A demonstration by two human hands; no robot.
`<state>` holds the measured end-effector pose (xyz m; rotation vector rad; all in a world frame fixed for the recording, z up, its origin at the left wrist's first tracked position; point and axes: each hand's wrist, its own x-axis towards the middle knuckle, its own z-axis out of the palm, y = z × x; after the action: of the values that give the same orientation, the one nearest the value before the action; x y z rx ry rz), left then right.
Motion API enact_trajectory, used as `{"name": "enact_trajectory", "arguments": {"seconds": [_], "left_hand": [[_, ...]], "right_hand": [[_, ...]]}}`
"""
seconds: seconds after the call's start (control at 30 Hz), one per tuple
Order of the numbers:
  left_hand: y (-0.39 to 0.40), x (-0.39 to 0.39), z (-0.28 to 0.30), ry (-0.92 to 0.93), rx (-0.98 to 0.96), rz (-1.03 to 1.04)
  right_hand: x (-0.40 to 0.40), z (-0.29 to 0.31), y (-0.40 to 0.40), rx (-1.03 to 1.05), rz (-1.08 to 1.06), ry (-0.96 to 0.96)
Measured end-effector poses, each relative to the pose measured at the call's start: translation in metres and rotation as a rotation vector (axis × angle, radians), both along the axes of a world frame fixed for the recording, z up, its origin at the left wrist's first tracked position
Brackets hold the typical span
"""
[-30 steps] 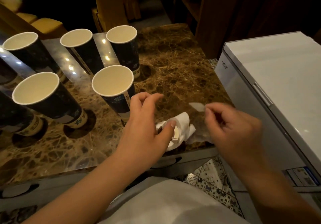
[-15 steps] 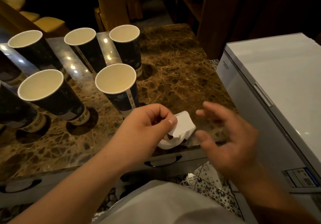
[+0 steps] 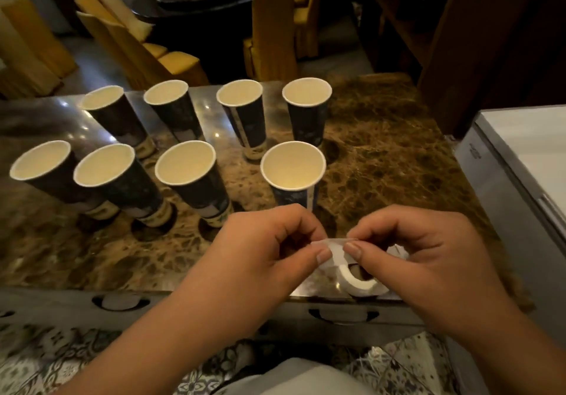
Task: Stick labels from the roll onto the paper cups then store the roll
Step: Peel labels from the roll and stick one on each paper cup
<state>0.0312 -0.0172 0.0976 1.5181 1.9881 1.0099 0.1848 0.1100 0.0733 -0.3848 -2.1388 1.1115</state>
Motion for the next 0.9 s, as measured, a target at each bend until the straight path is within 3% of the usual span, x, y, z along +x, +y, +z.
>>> {"name": "enact_trajectory", "arguments": {"seconds": [0.27, 0.43, 0.57, 0.7, 0.9], "left_hand": [[-0.030, -0.048, 0.021, -0.118, 0.113, 0.188], [-0.011, -0.109, 0.065, 0.116, 0.129, 0.197], [0.056, -0.169, 0.075, 0.385, -0.015, 0.118], [0.128, -0.222, 0.042, 0.564, -0.227, 0.105], [0.177, -0.246, -0.007, 0.598, -0.439, 0.098]], "right_hand": [[-0.051, 0.017, -0.025, 0.008, -0.144, 0.089], [-0.079, 0.030, -0.031, -0.134, -0.192, 0.092], [-0.095, 0.038, -0.039, -0.118, -0.209, 0.061], [-0.100, 0.043, -0.049, -0.114, -0.244, 0.076], [-0.096, 0.043, -0.051, -0.106, -0.319, 0.050]]}}
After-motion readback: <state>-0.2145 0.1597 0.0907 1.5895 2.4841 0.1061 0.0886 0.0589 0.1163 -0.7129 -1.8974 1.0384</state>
